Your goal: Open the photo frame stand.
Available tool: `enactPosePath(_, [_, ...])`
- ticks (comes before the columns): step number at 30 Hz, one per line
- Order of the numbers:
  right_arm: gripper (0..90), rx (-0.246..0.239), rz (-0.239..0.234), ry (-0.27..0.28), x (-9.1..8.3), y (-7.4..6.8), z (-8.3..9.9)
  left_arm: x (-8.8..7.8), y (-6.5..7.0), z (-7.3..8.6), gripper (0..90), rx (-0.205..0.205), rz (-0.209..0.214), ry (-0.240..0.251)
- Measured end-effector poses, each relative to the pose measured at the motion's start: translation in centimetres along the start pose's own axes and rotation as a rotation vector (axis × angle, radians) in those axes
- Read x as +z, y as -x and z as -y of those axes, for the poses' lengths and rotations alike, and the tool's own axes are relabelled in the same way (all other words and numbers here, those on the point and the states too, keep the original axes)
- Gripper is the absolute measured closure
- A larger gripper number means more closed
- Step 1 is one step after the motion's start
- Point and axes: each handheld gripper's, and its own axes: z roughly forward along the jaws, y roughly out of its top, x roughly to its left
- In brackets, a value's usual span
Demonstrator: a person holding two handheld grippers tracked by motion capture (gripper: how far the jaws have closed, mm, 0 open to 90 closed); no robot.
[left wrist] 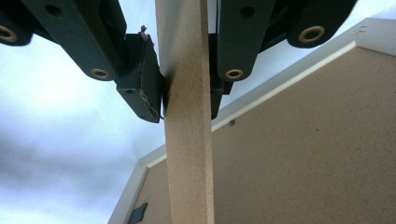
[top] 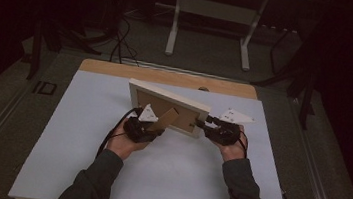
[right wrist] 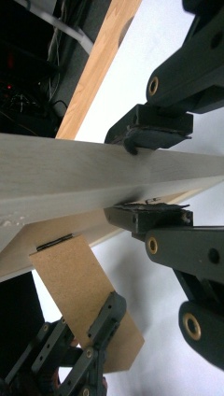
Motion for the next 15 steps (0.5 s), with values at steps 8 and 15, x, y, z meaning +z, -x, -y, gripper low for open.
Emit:
enactPosePath(8, [61.6, 0.006, -0.029, 0.004, -0.2, -0.31, 0.35, 0.07, 0.31, 0.58, 74.1, 0.0, 0.007, 0.003])
enactPosePath(15, [61.0, 0.004, -0.04, -0.001, -0.33, -0.58, 0.48, 0.05, 0.57, 1.01, 75.0, -0.009, 0.013, 0.014])
